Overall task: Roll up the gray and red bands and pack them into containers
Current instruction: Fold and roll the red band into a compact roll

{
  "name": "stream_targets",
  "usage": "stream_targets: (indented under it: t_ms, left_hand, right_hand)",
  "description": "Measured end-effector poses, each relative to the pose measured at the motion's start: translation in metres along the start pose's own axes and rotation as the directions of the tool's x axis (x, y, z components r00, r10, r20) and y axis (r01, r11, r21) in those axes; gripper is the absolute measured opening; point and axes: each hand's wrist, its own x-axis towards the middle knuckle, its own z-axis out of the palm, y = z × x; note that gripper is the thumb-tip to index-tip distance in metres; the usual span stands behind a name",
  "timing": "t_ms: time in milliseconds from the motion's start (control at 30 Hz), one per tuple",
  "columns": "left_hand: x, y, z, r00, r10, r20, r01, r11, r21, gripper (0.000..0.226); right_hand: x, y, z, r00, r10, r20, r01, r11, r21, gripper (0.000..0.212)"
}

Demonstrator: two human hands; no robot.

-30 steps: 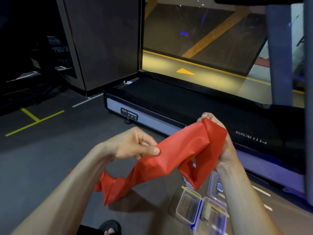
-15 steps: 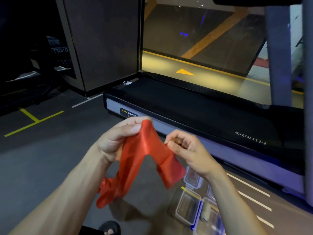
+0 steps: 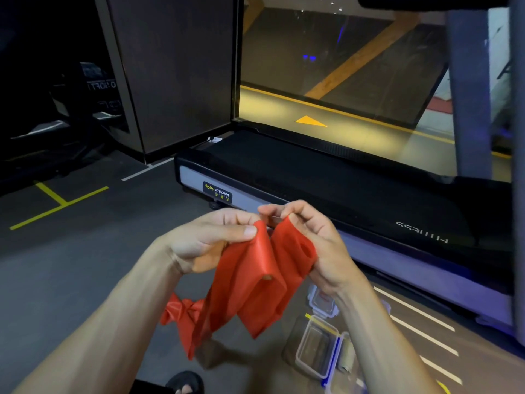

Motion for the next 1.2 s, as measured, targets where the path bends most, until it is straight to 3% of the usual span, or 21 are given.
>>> stream_targets:
  t_ms: [100, 167, 300, 533, 667, 767, 833, 900, 967, 1033, 1200]
  left_hand:
    - [0.002, -0.003, -0.001, 0.997, -0.079, 0.001, 0.079, 0.993, 0.085, 0.031]
    - [0.003, -0.004, -0.003, 0.996, -0.087, -0.018, 0.089, 0.99, 0.113, 0.019]
    - [0.005, -0.002, -0.001, 0.994, -0.109, -0.02, 0.11, 0.971, 0.212, 0.033]
    - [0.002, 0.003, 0.0, 0.99, -0.137, -0.046, 0.144, 0.901, 0.409, 0.022]
    - [0.002, 0.001, -0.002, 0.984, -0.157, -0.081, 0.176, 0.84, 0.513, 0.026]
    - [0.003, -0.001, -0.002, 0.986, -0.146, -0.076, 0.164, 0.851, 0.498, 0.018]
    - [0.003, -0.002, 0.001, 0.985, -0.161, -0.063, 0.171, 0.84, 0.516, 0.023]
    - [0.003, -0.005, -0.002, 0.98, -0.186, -0.071, 0.194, 0.812, 0.551, 0.043]
    - [0.003, -0.007, -0.003, 0.984, -0.167, -0.069, 0.176, 0.808, 0.562, 0.031]
    - [0.004, -0.005, -0.001, 0.989, -0.137, -0.063, 0.148, 0.81, 0.567, 0.016]
    - [0.006, -0.002, 0.006, 0.991, -0.094, -0.099, 0.134, 0.801, 0.583, 0.034]
  right_hand:
    - [0.004, -0.001, 0.007, 0.998, 0.023, 0.062, -0.021, 0.999, -0.042, 0.011]
    - [0.005, 0.004, 0.005, 0.997, 0.024, 0.079, -0.011, 0.987, -0.161, 0.012]
    - [0.003, -0.001, 0.0, 0.995, 0.052, 0.09, -0.023, 0.956, -0.294, 0.016]
    - [0.001, -0.005, -0.006, 0.99, 0.083, 0.112, -0.002, 0.814, -0.581, 0.007]
    - [0.002, -0.006, -0.012, 0.981, 0.124, 0.147, -0.001, 0.767, -0.641, 0.007]
    - [0.003, -0.009, -0.014, 0.986, 0.085, 0.143, 0.008, 0.834, -0.551, 0.007]
    - [0.003, -0.01, -0.014, 0.998, 0.022, 0.063, 0.0, 0.943, -0.333, 0.008]
    - [0.004, -0.015, -0.016, 1.0, 0.005, -0.03, -0.007, 0.998, -0.058, 0.005]
    - [0.004, -0.02, -0.019, 0.998, 0.005, -0.068, 0.001, 0.996, 0.091, 0.009]
    - [0.005, -0.021, -0.023, 0.995, 0.011, -0.095, 0.005, 0.987, 0.163, 0.007]
    - [0.004, -0.02, -0.024, 0.99, 0.039, -0.134, -0.006, 0.971, 0.24, 0.007]
